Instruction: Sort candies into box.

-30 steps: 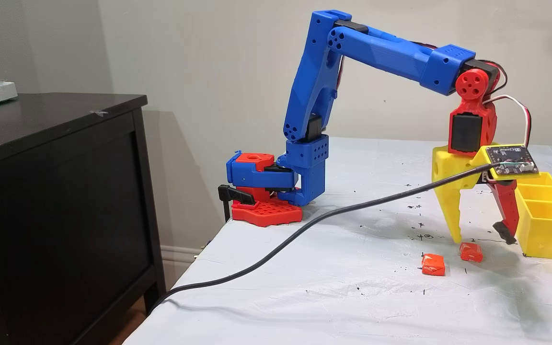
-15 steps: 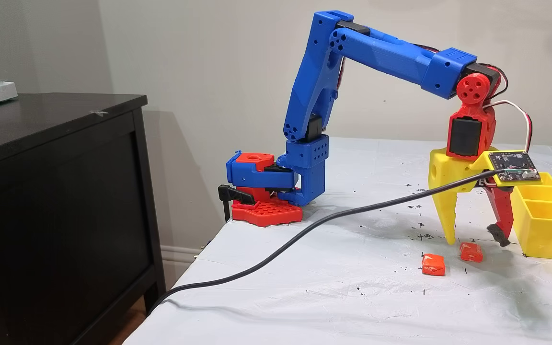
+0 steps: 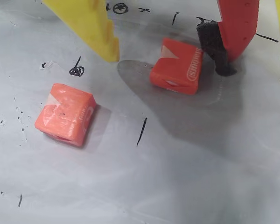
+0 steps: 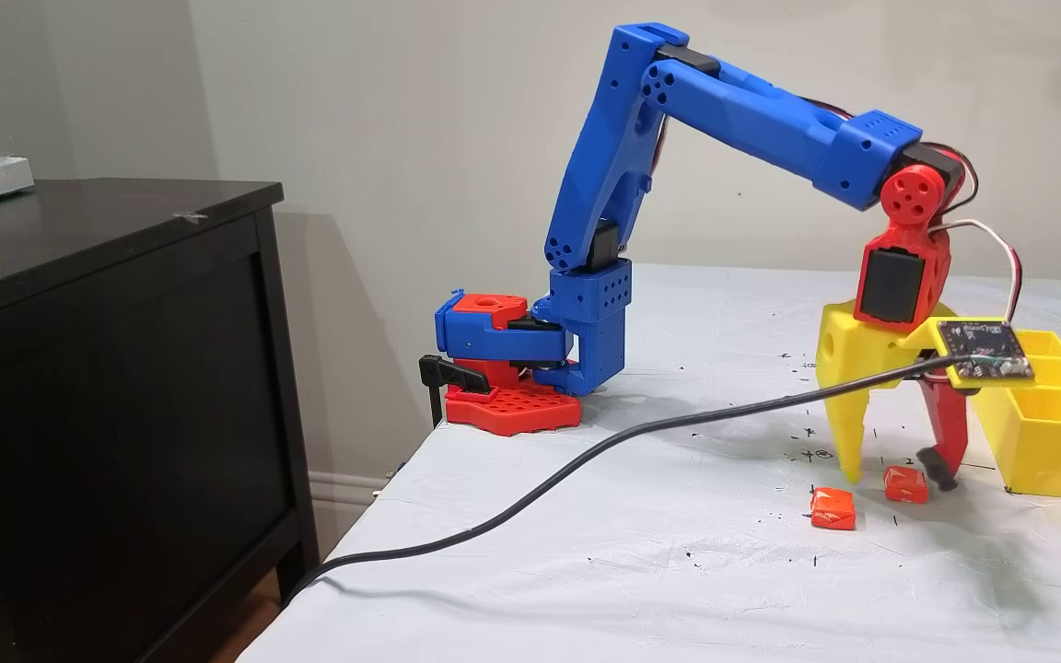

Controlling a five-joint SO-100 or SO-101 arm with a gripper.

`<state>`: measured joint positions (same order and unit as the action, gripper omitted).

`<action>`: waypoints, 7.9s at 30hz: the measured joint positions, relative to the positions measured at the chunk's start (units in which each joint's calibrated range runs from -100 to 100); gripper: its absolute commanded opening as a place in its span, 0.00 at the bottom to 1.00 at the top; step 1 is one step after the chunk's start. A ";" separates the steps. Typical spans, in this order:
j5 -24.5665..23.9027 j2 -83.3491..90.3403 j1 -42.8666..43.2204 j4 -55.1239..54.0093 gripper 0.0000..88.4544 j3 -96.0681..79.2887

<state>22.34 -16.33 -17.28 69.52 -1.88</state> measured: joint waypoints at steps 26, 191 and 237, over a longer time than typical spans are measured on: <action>-0.49 -1.78 0.70 -3.02 0.19 1.71; 3.76 17.68 -9.83 -1.03 0.01 -8.30; 7.13 5.41 -12.17 -1.11 0.27 -8.30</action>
<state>29.47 -10.91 -29.46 68.41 -10.18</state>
